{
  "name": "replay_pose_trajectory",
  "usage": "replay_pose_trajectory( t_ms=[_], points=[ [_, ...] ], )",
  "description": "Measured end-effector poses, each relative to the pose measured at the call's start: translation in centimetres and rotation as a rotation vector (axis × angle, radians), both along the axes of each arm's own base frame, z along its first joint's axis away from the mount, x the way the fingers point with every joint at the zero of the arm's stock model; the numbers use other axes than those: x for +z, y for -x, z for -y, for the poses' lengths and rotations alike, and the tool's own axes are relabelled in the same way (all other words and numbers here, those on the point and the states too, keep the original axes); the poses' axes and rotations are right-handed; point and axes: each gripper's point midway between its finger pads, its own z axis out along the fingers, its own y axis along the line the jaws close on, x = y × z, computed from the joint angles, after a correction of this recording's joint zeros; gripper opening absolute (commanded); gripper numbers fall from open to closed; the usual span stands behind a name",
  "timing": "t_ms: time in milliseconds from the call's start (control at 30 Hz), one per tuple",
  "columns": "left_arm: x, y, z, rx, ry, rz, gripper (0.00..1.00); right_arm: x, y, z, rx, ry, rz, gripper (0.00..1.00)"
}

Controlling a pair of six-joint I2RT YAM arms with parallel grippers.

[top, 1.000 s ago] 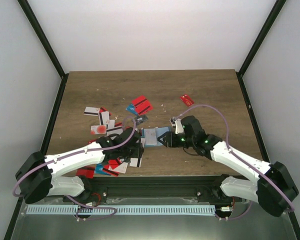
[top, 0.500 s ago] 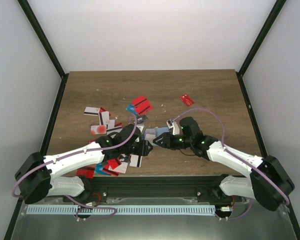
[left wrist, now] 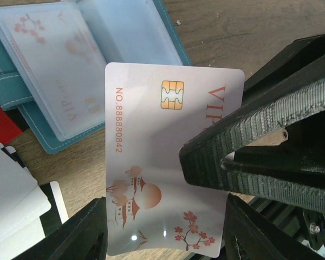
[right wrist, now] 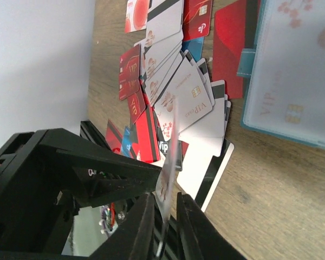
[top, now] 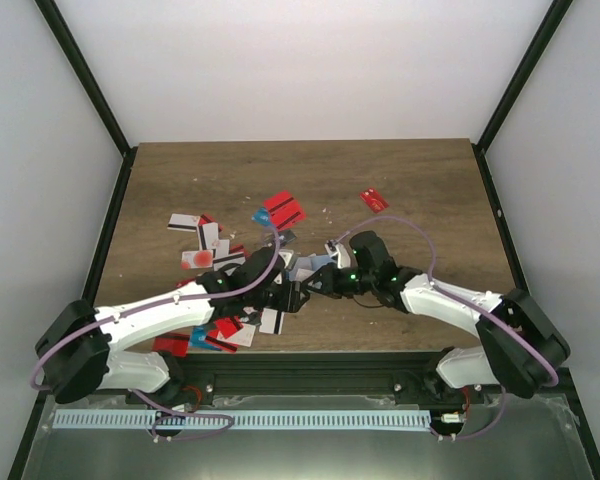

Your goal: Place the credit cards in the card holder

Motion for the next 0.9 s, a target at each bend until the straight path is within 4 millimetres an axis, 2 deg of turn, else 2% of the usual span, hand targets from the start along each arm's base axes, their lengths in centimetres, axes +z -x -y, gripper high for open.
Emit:
replay_pose_trajectory(
  t_ms=[133, 200, 300, 433, 533, 600, 733, 900],
  points=[
    [-0.4, -0.3, 0.4, -0.006, -0.013, 0.001, 0.55, -0.3, -0.2, -0.1, -0.002, 0.003, -0.002, 0.05],
    [-0.6, -0.6, 0.6, -0.007, -0.025, 0.005, 0.57, -0.4, -0.4, 0.1, -0.013, 0.008, -0.006, 0.01],
    [-0.8, -1.0, 0.8, -0.005, -0.038, 0.011, 0.6, -0.5, -0.6, 0.2, -0.022, 0.015, 0.0, 0.01],
    [-0.7, -1.6, 1.1, 0.0, -0.05, 0.025, 0.71, -0.4, -1.1, 0.5, -0.035, 0.017, 0.012, 0.01],
    [0.0, -2.0, 1.4, -0.005, -0.049, 0.046, 0.84, -0.1, -1.8, 0.9, -0.043, 0.014, 0.031, 0.01],
    [0.7, -2.5, 1.6, -0.009, -0.043, 0.067, 0.87, 0.0, -2.4, 1.5, -0.056, 0.015, 0.043, 0.01],
    [1.3, -3.8, 1.0, 0.008, -0.039, 0.094, 0.86, -0.2, -4.1, 3.6, -0.106, 0.034, 0.061, 0.01],
    [1.4, -6.1, -0.7, 0.05, -0.03, 0.095, 0.73, -0.5, -6.2, 6.6, -0.165, 0.061, 0.092, 0.01]
  ],
)
